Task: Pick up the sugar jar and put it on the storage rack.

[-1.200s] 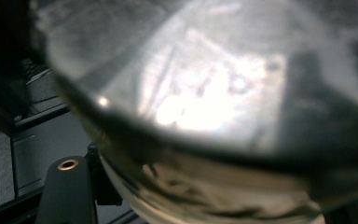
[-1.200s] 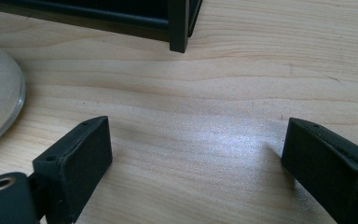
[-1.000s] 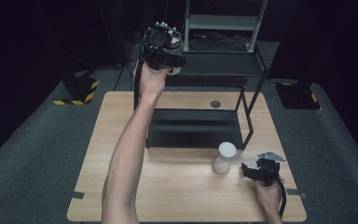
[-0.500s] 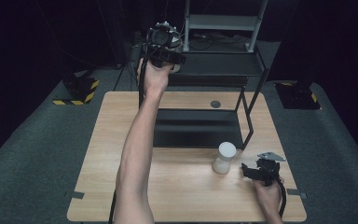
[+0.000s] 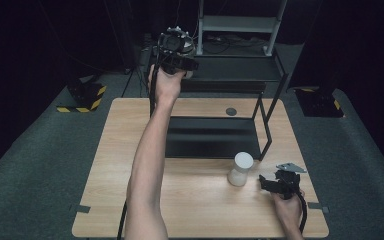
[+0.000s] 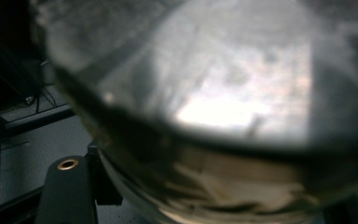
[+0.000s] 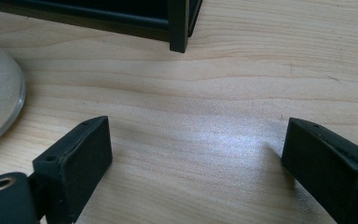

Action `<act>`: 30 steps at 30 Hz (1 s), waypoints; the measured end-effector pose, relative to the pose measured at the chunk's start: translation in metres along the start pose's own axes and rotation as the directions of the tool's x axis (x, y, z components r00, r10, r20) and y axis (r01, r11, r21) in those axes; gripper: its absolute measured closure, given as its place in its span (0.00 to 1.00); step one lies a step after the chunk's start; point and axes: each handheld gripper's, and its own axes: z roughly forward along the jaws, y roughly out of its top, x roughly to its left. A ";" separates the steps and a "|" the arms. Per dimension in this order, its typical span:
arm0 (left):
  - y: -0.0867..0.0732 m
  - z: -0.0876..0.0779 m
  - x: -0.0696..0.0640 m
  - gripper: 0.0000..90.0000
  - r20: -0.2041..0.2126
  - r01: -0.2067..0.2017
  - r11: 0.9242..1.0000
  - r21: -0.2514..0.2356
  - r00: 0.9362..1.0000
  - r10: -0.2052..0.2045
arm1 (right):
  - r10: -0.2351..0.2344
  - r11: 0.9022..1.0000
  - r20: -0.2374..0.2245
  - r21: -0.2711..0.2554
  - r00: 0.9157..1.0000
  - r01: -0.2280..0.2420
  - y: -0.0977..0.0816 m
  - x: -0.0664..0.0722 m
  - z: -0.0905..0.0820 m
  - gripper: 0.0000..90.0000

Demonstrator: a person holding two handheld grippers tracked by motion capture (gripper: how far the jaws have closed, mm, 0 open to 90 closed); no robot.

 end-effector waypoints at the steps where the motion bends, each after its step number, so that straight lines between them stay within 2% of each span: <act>1: 0.000 0.000 0.000 0.34 -0.001 -0.001 1.000 0.000 1.000 0.001 | 0.000 1.000 0.000 0.000 1.000 0.000 0.000 0.000 0.000 0.09; 8: -0.002 0.000 0.000 0.34 -0.003 -0.003 1.000 -0.005 1.000 0.003 | 0.000 1.000 0.000 0.001 1.000 0.000 0.000 0.000 0.000 0.09; 9: -0.001 0.001 -0.004 0.32 -0.022 -0.004 1.000 0.000 1.000 0.004 | 0.000 1.000 0.000 0.001 1.000 0.000 0.000 0.000 0.000 0.09; 10: -0.001 0.002 -0.005 0.26 -0.033 -0.004 1.000 0.003 0.999 0.004 | 0.000 1.000 0.000 0.001 1.000 0.000 0.000 0.000 0.000 0.09; 12: -0.004 0.003 -0.004 0.15 -0.026 0.015 1.000 -0.010 1.000 -0.015 | 0.000 1.000 0.000 0.001 1.000 0.000 0.000 0.000 0.000 0.09; 16: -0.011 0.000 -0.006 0.06 -0.034 0.030 0.999 -0.035 0.999 -0.031 | 0.001 1.000 -0.001 0.000 1.000 -0.001 0.000 0.000 0.000 0.08; 30: -0.032 -0.019 0.001 0.04 -0.014 0.021 0.998 -0.067 1.000 -0.022 | 0.003 1.000 0.000 0.000 1.000 -0.003 0.000 0.000 0.000 0.08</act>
